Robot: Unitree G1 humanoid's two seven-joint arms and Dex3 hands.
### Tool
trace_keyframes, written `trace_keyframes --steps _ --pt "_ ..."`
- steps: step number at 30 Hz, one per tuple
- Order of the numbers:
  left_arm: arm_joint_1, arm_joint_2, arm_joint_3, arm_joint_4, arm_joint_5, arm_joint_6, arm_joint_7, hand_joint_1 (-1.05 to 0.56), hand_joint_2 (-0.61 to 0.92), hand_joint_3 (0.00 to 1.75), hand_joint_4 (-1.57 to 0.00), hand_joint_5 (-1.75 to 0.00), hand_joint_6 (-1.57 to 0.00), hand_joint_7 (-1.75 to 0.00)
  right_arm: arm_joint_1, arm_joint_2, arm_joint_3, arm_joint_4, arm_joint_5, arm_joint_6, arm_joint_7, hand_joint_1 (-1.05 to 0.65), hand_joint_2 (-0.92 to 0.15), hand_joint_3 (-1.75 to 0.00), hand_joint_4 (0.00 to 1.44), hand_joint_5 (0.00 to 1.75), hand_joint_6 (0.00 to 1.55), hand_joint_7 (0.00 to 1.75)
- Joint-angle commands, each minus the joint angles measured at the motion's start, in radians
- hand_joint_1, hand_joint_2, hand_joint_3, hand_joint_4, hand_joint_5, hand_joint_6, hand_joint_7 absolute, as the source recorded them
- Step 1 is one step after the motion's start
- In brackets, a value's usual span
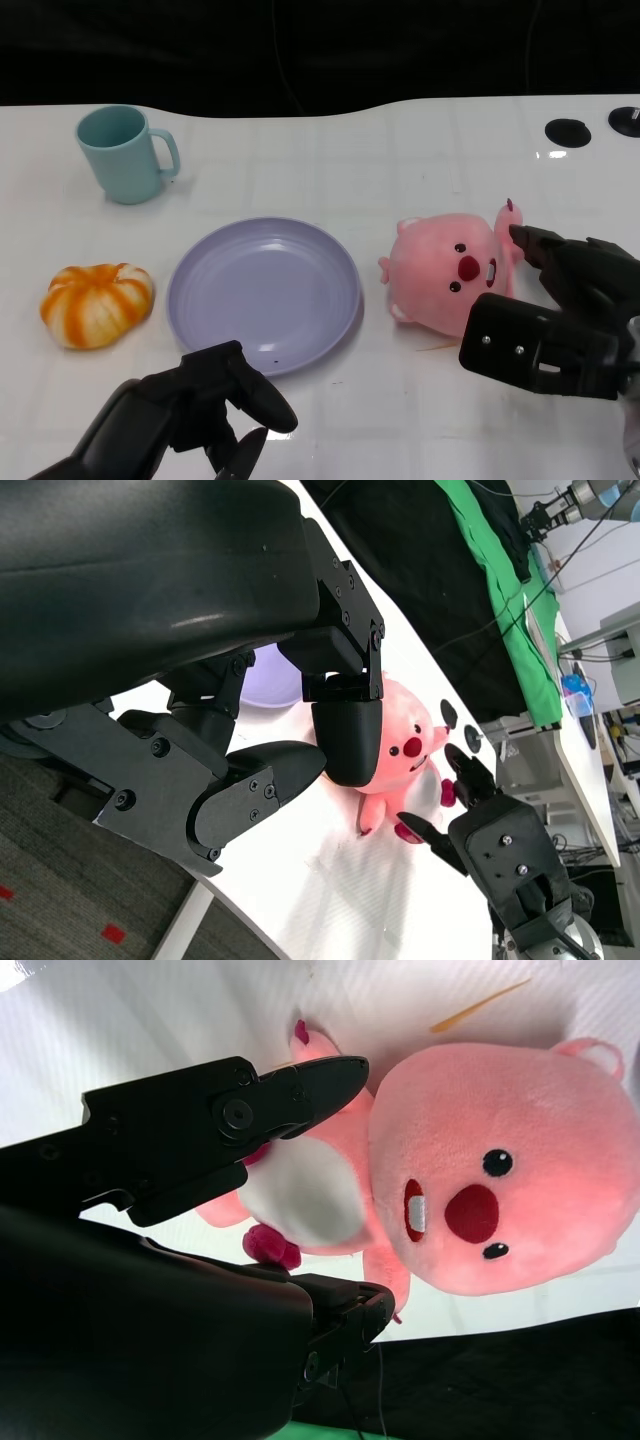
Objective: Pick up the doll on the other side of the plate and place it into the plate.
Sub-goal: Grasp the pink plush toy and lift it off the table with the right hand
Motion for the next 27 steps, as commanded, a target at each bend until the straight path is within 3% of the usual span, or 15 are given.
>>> trace_keyframes --steps 1,9,15,24,27 --pt "0.014 0.016 0.016 -0.021 -0.002 -0.015 -0.006 -0.21 0.66 0.95 -0.69 -1.71 -0.65 -1.38 -0.041 -0.003 0.003 0.045 -0.006 0.005 0.004 -0.69 -0.92 -0.05 0.01 0.31 0.14 0.05" --pt "0.055 0.026 0.039 -0.047 -0.018 -0.023 -0.017 -0.20 0.66 0.95 -0.69 -1.72 -0.64 -1.40 -0.157 -0.013 0.060 0.221 0.006 -0.050 0.065 -0.71 -0.92 -0.09 0.07 0.36 0.29 0.09" --pt "0.106 0.037 0.053 -0.076 -0.018 -0.048 -0.023 -0.21 0.66 0.95 -0.69 -1.72 -0.65 -1.40 -0.264 0.021 0.125 0.406 0.013 -0.102 0.095 -0.72 -0.92 -0.13 0.10 0.35 0.38 0.08" --pt "0.167 0.044 0.052 -0.125 0.004 -0.056 -0.018 -0.22 0.67 0.95 -0.68 -1.71 -0.64 -1.41 -0.377 0.088 0.178 0.649 0.028 -0.195 0.039 -0.74 -0.92 -0.12 0.16 0.34 0.45 0.07" --pt "0.194 0.047 0.042 -0.139 0.015 -0.073 -0.019 -0.25 0.67 0.95 -0.69 -1.72 -0.64 -1.41 -0.398 0.114 0.191 0.744 0.022 -0.244 -0.035 -0.70 -0.92 -0.09 0.24 0.32 0.54 0.06"
